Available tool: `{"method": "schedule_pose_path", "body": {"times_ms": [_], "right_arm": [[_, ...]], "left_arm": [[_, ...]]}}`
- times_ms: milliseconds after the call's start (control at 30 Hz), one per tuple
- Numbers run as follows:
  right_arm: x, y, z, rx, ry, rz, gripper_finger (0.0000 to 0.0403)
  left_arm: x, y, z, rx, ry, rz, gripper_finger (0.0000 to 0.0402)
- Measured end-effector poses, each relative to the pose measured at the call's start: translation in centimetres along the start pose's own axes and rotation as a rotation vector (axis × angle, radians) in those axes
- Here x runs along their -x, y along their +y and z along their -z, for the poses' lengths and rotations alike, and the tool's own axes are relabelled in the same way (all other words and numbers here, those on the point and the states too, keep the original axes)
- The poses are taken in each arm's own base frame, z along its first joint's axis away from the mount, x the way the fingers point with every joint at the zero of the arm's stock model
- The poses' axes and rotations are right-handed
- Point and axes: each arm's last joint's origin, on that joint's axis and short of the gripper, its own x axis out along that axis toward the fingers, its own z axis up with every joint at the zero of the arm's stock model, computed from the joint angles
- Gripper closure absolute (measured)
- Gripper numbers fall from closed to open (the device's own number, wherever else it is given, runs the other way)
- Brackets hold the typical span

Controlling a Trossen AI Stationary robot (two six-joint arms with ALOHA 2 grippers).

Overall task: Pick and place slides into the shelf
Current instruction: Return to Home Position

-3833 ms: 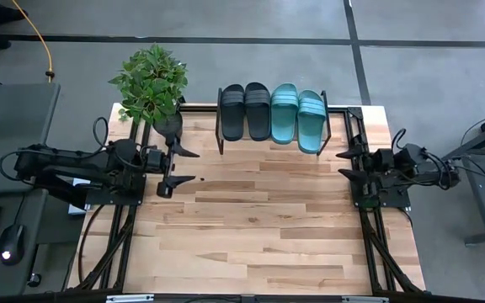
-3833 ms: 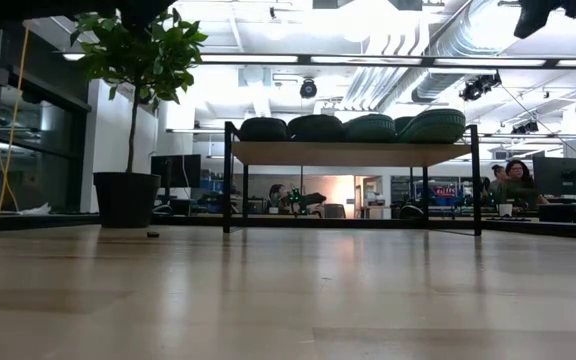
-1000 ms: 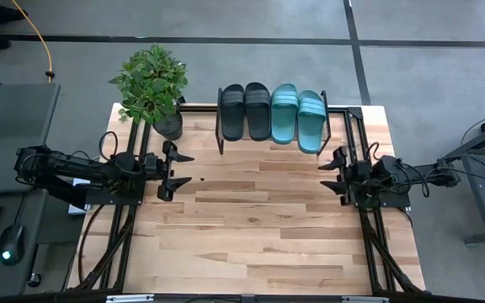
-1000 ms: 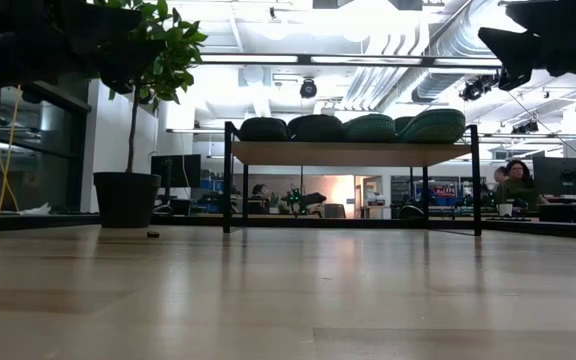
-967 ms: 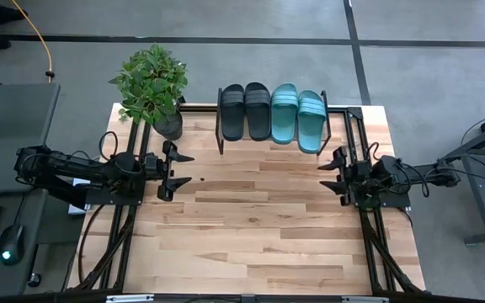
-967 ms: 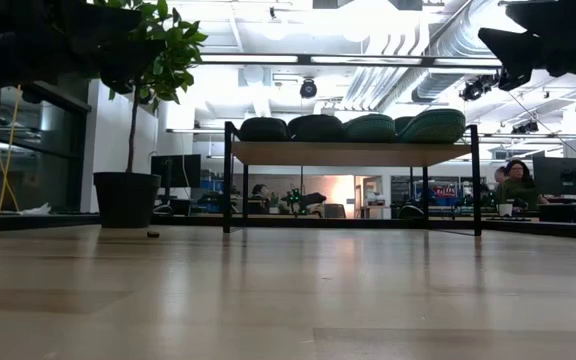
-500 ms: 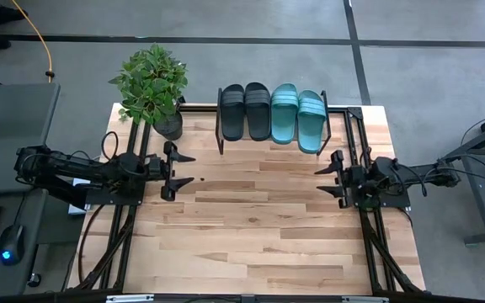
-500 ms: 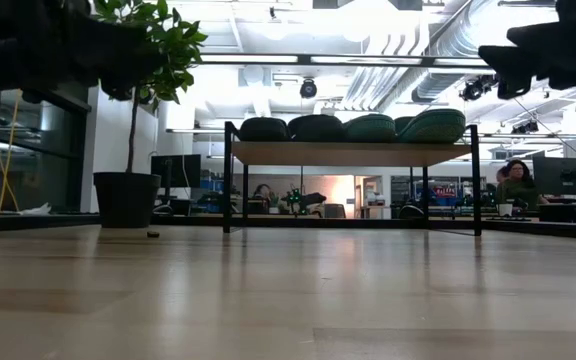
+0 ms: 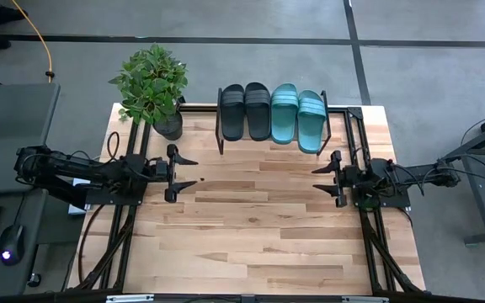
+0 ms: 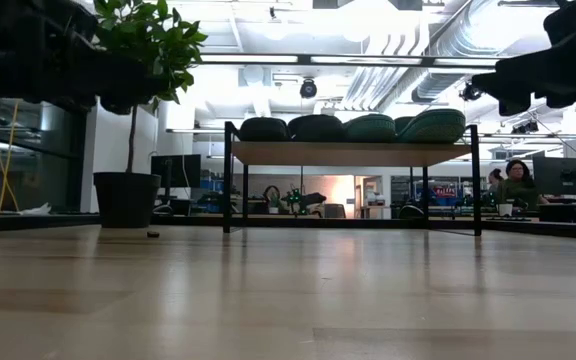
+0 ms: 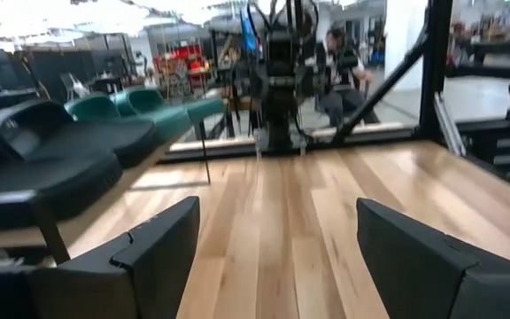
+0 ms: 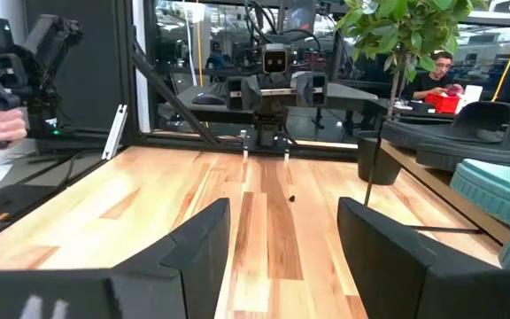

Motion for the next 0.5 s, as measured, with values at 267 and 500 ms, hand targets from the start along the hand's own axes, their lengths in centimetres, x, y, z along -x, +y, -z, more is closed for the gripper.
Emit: {"method": "schedule_pose_path", "body": {"times_ms": [267,500], "right_arm": [[0.0,0.0,0.0,0.0,0.0,0.0,0.0201],[0.0,0.0,0.0,-0.001,0.0,0.0,0.0201]], "left_arm": [[0.2,0.0,0.7,-0.008,0.078,-0.018,0.0114],[1.0,0.1,0.4,-0.007,0.071,-0.023,0.0114]]}}
